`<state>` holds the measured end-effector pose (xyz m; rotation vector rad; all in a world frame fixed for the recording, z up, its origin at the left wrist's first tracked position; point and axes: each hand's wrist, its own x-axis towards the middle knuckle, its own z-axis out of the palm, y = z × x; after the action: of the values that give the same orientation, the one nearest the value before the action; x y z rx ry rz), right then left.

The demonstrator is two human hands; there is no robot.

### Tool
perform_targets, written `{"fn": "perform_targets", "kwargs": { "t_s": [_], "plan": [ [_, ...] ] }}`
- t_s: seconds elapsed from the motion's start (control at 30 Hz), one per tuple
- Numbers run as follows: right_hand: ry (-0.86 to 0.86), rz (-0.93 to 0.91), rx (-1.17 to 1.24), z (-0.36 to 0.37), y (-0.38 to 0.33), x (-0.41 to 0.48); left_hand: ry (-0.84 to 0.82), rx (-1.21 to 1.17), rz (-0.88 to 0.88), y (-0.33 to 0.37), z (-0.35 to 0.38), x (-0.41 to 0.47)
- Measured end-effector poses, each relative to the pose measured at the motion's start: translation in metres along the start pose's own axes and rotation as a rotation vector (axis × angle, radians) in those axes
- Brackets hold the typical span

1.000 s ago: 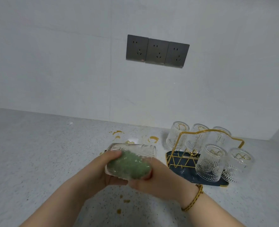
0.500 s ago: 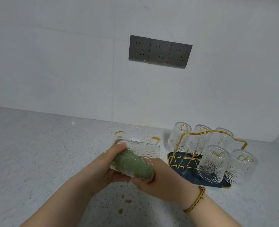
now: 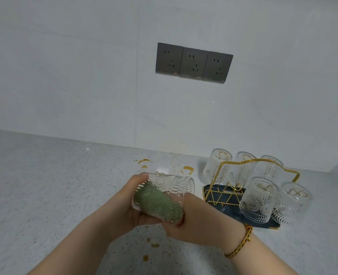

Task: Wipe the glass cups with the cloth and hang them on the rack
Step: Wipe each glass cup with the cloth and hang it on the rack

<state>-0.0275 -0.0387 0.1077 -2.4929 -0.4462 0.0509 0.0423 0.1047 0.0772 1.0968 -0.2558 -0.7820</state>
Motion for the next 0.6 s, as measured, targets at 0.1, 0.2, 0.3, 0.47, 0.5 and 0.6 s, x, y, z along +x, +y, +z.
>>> {"fn": "perform_targets", "kwargs": {
  "t_s": [0.1, 0.2, 0.3, 0.47, 0.5, 0.6],
  "plan": [
    [0.087, 0.21, 0.79, -0.013, -0.009, -0.001, -0.046, 0.019, 0.172, -0.003, -0.005, -0.001],
    [0.164, 0.398, 1.538, -0.015, -0.008, 0.001, -0.012, 0.14, 0.272, -0.004, -0.011, 0.0],
    [0.093, 0.393, 1.285, -0.006, -0.007, 0.002, 0.001, 0.145, 0.3, -0.003, -0.007, -0.002],
    [0.115, 0.04, 0.092, 0.01, -0.005, 0.003, 0.018, 0.029, 0.071, -0.002, -0.002, -0.003],
    [0.119, 0.044, 0.096, 0.01, -0.006, 0.003, 0.016, 0.031, 0.068, -0.002, -0.002, -0.004],
    [0.097, 0.219, 0.617, -0.003, -0.009, 0.003, -0.009, 0.078, 0.15, -0.001, -0.006, -0.008]
  ]
}}
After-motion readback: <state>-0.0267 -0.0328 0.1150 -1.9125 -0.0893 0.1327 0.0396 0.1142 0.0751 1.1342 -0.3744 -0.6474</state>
